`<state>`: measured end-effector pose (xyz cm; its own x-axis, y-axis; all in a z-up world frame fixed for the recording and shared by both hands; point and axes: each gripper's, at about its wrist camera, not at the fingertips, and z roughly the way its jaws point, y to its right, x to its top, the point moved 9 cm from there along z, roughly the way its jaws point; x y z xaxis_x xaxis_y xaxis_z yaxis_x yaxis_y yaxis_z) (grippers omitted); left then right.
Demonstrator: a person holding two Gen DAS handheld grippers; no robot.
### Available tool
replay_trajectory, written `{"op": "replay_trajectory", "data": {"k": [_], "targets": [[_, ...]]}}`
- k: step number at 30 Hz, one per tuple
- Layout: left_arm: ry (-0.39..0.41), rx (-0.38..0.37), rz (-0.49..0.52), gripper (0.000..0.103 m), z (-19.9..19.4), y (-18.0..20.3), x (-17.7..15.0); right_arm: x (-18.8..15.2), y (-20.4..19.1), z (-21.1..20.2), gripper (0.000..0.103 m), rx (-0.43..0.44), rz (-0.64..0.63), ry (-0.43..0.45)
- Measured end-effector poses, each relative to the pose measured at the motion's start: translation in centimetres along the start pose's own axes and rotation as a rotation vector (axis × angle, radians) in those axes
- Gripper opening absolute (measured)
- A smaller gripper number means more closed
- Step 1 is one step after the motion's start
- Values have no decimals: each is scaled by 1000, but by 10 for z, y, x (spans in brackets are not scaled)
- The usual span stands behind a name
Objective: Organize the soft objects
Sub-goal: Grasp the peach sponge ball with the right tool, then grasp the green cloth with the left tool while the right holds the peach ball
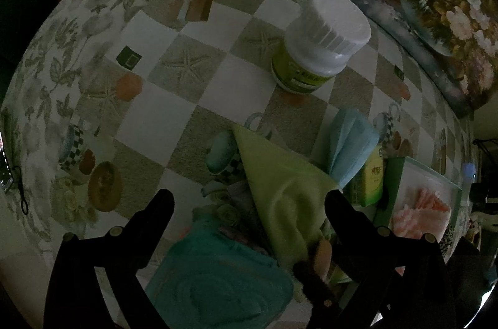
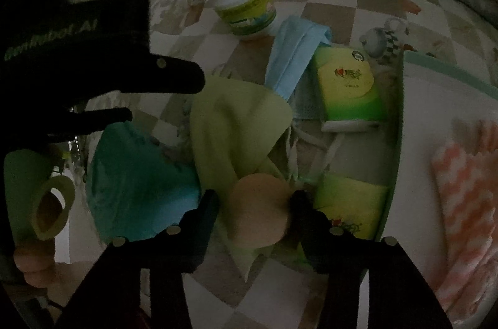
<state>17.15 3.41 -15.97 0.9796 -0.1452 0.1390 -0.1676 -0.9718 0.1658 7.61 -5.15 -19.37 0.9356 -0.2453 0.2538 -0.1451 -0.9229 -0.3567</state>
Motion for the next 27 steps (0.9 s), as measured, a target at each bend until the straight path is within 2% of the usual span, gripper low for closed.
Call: {"op": "replay_trajectory", "data": {"k": [2,5,13,19,25,27], "targets": [[0,1,2,97,0,0,0,0,4,-1,43,0,15,2],[0,4,7,97,1,3,0,1,9,-6,41,14,38,10],[8,13,13,97,3,8,-3,5,11,-19,41,26,47,42],[9,35,48,97,6,18,-3,13,7,-38,41,33,47,94],[8,49,87,97,10,30,-5,21,27,-70,41,42,118,157],[12,57,104,97,11,35,-4,24,35,-82,41,16,136,188]]}}
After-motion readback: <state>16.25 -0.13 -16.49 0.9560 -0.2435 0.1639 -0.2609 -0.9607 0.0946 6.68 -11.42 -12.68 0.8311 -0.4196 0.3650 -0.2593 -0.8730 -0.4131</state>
